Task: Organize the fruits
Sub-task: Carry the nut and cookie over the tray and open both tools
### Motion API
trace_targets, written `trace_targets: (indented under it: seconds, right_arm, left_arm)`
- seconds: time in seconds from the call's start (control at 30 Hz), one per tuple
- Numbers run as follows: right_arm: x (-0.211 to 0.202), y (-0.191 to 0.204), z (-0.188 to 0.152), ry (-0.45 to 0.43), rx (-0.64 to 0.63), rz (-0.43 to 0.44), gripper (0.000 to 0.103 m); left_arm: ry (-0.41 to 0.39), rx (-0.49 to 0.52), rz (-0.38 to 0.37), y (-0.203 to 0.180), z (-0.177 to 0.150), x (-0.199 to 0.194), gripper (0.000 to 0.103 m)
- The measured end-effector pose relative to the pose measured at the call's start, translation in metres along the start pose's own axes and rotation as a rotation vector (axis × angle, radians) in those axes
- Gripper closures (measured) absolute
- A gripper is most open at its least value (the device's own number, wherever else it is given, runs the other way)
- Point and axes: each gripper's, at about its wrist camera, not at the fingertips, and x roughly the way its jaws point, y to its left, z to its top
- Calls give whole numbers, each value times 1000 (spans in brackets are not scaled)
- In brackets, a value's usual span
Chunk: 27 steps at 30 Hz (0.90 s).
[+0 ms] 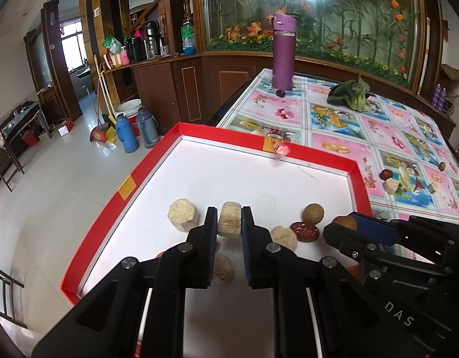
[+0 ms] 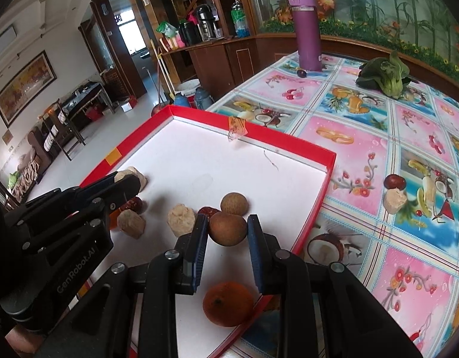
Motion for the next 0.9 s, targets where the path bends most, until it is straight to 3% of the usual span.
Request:
trace_targets:
  seconds: [0.43,0.47,0.53,0.6,0.9]
  right_arm:
    - [13,-1,-7,61,-4,1,77]
    - [12,0,-7,66,-9,0,77]
    - [12,0,-7,70,-11,3,75]
    - [9,-2,-7,70,-2,10,70]
    - [-24,-27,-3,-28,39,-7,59]
  left_arm:
    - [69,-7,64,3,-5,21,83]
    - [70,-4,68,2,-5,21,80]
    - [76,-4,75,1,-5,21,47]
    - [66,-8,92,1,-5,20,31]
    - [46,-21,84,-2,0,6,21]
